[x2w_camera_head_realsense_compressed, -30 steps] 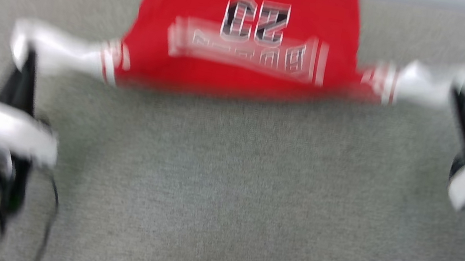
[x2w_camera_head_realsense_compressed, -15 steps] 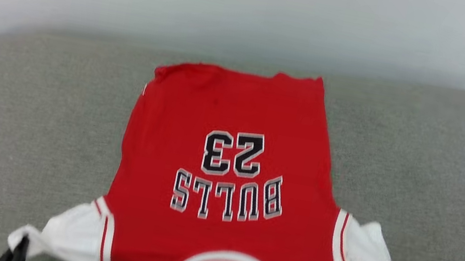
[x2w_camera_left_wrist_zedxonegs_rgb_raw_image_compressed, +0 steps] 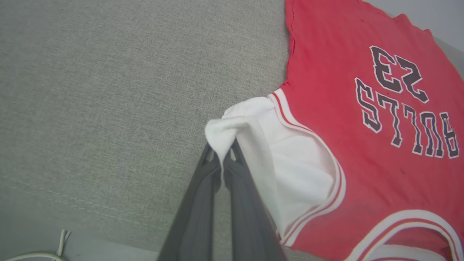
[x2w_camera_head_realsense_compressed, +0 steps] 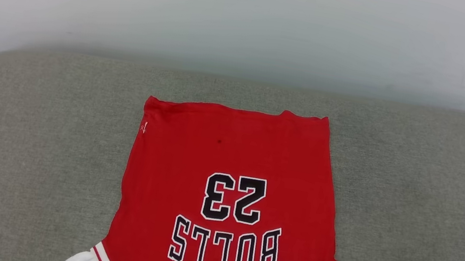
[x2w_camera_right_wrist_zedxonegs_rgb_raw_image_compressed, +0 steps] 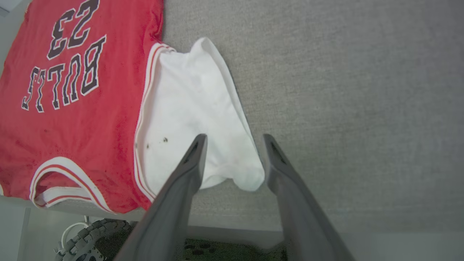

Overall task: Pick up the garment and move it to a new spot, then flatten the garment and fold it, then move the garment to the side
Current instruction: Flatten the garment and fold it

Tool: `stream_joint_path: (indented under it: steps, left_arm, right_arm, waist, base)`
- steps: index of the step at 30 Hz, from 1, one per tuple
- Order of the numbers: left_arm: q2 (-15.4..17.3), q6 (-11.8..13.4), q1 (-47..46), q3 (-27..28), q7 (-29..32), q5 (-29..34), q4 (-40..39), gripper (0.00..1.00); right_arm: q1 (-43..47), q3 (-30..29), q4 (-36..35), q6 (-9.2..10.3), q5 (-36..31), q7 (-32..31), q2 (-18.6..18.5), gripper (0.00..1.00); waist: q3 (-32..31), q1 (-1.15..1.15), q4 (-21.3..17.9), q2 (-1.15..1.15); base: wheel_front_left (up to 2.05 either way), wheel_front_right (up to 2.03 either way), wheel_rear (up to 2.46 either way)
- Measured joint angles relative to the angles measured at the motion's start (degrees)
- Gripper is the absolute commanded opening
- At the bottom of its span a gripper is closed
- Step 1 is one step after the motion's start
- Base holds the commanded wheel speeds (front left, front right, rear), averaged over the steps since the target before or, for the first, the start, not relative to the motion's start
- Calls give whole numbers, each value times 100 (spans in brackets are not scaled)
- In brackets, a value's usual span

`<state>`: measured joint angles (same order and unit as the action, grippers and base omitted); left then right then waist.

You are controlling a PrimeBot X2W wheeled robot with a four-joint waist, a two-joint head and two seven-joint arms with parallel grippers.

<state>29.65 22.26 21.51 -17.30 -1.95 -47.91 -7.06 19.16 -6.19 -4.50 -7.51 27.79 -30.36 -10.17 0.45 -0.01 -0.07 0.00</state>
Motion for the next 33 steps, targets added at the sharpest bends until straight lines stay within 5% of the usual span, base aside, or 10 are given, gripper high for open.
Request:
stream_joint_path:
  steps: [6, 12, 22, 33]
  left_arm:
    - [-77, 15, -275, -67, -59, 108, -48, 0]
    - [-129, -62, -760, -169, -179, 330, -171, 0]
    - [-403, -315, -1783, -475, -426, 680, -394, 0]
    - [-773, -520, -2374, -787, -641, 838, -460, 0]
  right_arm:
    - [-1253, -343, -11, 0, -268, 118, 19, 100]
    - [-3201, -557, 901, 0, -399, 81, -119, 100]
    - [-6126, -465, 3006, 0, -850, -1189, -448, 100]
    - [-7593, -746, 4208, 0, -1677, -2335, -532, 100]
  waist:
    - [161, 1, 93, 0]
    - [593, 2, 286, 0]
    - [1621, 3, 870, 0]
    - [2570, 3, 1632, 0]
  base:
    - [0, 0, 0]
    - [0, 0, 0]
    - [0, 0, 0]
    - [0, 0, 0]
